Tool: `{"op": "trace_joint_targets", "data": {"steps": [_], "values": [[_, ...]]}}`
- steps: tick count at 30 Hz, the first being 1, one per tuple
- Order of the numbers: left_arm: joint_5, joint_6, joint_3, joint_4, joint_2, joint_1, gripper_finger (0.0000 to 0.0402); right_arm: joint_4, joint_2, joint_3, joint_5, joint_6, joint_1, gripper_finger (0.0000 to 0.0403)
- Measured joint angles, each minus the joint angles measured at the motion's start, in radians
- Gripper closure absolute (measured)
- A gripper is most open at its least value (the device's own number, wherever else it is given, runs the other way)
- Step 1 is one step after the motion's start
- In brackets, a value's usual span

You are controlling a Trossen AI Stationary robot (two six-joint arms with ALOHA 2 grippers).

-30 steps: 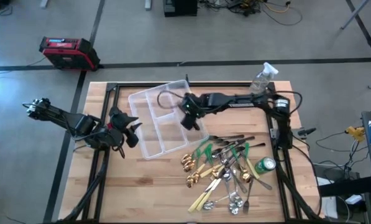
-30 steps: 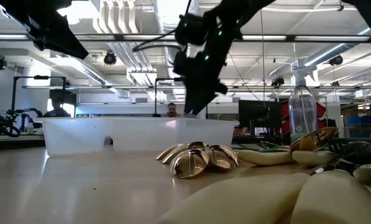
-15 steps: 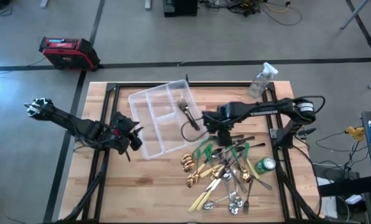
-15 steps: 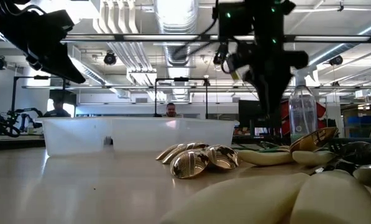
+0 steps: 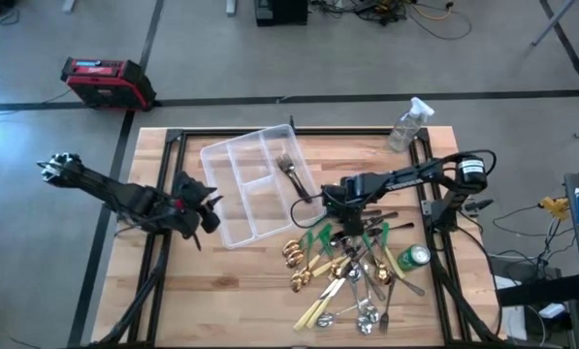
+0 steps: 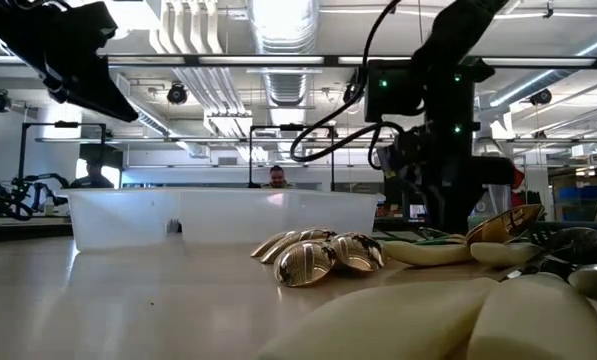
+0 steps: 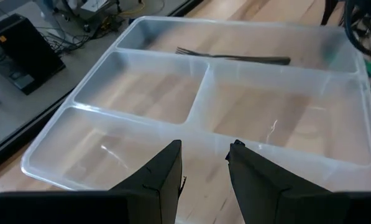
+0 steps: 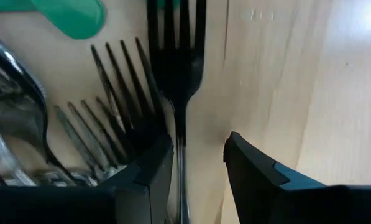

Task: Sort silverware
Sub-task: Put the black fork into the transparent silverware tray

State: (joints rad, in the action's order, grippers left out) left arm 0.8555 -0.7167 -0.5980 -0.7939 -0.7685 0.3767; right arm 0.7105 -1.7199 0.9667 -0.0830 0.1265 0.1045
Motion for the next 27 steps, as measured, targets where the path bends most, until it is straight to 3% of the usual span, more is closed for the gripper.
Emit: {"op": "trace_joint_targets", "data": {"steps": [4,10,18,24,27], "values": [[0.019,0.001,-0.010,-0.001,0.003,0.000,0.0284,-0.073,0.002,-0.041,0.000,-0.018,0.012,0.0300],[0.020,0.018,-0.024,-0.002,0.005,0.000,0.0284,-0.094,0.001,-0.058,0.016,-0.057,0.032,0.0392],[0.016,0.041,-0.095,-0.018,0.006,0.000,0.0284,0.054,0.037,-0.017,-0.054,-0.270,0.034,0.0400],[0.017,0.088,-0.125,-0.019,0.007,0.000,0.0284,0.236,0.115,0.063,-0.155,-0.418,0.034,0.0402],[0.018,0.091,-0.127,-0.021,0.008,0.000,0.0284,0.243,0.143,0.119,-0.184,-0.501,0.035,0.0402]]}}
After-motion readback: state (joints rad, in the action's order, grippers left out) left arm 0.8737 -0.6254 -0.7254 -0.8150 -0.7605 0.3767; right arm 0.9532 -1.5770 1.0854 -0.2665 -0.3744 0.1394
